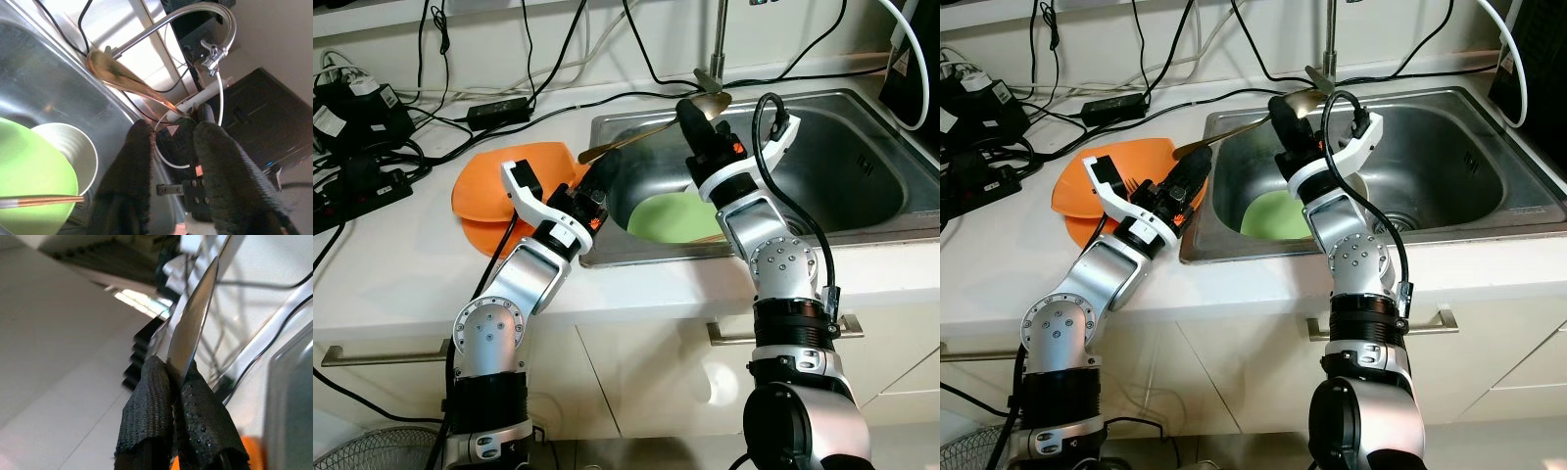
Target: Kitchen organization
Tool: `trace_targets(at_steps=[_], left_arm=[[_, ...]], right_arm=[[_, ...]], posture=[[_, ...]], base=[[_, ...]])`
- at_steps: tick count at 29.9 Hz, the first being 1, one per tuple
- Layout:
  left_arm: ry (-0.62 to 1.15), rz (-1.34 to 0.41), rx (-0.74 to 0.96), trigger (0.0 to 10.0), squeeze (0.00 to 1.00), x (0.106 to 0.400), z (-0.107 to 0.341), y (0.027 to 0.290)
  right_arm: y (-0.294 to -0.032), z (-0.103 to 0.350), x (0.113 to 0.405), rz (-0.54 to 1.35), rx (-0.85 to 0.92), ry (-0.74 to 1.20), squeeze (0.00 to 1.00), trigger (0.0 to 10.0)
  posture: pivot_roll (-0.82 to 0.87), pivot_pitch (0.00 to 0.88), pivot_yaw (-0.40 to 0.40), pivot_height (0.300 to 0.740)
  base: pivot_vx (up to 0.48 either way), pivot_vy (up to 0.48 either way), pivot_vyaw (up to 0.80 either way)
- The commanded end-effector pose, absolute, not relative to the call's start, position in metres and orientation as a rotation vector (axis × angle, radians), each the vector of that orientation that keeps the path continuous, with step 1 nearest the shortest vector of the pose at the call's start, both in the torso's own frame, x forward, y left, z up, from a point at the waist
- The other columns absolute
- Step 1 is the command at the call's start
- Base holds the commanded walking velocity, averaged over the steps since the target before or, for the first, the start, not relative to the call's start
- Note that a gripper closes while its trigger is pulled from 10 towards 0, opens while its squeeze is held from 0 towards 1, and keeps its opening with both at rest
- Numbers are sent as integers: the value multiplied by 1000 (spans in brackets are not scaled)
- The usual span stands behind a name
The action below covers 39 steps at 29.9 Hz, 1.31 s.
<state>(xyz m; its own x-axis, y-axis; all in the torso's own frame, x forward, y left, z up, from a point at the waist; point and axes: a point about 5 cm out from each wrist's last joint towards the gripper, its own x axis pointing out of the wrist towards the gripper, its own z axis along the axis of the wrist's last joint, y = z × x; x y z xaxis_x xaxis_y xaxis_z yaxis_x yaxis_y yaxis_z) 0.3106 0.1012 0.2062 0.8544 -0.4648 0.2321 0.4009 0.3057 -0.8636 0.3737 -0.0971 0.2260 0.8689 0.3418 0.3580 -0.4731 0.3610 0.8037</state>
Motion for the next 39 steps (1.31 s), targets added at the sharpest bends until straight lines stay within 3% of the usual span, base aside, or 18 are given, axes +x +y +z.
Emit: trace_targets(at_steps=[1,7,14,18,19,20,21,27,28,29,30,31,34,35,36,37,39], left_arm=[[53,-573,-1068,10000,1000,308,208,105],[67,-570,-939,10000,1000,308,207,103],[96,-552,-627,10000,1000,306,199,101],[139,-548,-529,10000,1000,304,190,100],[159,-543,-486,10000,835,303,186,101],[171,-549,-452,10000,267,302,183,101],[186,-555,-430,10000,0,301,180,100],[277,-564,-336,10000,0,297,166,101],[291,-570,-328,10000,0,297,164,101],[303,-577,-323,10000,0,296,162,101],[303,-577,-323,10000,0,296,162,101],[310,-579,-303,10000,0,296,160,101],[318,-579,-282,10000,0,296,158,103],[318,-579,-282,10000,0,296,158,103],[318,-579,-282,10000,0,296,158,103],[322,-581,-275,10000,0,296,158,104],[326,-582,-269,10000,0,296,157,104]], right_arm=[[-97,235,377,505,1070,-165,0,0],[-115,229,386,359,962,-177,0,0],[-128,195,395,151,610,-6,0,0],[-128,182,395,129,509,52,0,0],[-126,177,395,130,481,77,0,0],[-125,172,395,130,455,102,0,0],[-124,169,394,128,434,122,0,0],[-119,153,393,136,366,191,0,275],[-118,151,393,142,359,200,0,3529],[-116,148,392,152,350,211,0,4941],[-116,148,392,152,350,211,0,4941],[-115,146,391,156,334,220,0,10000],[-111,141,390,179,327,246,0,10000],[-111,141,390,184,332,251,376,10000],[-111,141,390,184,332,251,376,10000],[-110,140,390,191,330,254,1000,10000],[-109,139,390,198,330,260,1000,10000]], posture=[[-19,11,138,740],[-17,12,137,740],[-12,13,135,740],[-11,13,136,740],[-10,13,136,740],[-8,12,136,740],[-8,12,136,740],[-4,10,139,740],[-3,9,139,740],[-1,10,139,740],[-1,10,139,740],[0,10,138,740],[2,10,140,740],[3,9,140,740],[3,9,140,740],[4,9,140,740],[4,9,140,740]], base=[[0,0,0],[0,0,0],[0,0,0],[0,0,0],[0,0,0],[0,0,0],[0,0,0],[0,0,0],[0,0,0],[0,0,0],[0,0,0],[0,0,0],[0,0,0],[0,0,0],[0,0,0],[0,0,0],[0,0,0]])
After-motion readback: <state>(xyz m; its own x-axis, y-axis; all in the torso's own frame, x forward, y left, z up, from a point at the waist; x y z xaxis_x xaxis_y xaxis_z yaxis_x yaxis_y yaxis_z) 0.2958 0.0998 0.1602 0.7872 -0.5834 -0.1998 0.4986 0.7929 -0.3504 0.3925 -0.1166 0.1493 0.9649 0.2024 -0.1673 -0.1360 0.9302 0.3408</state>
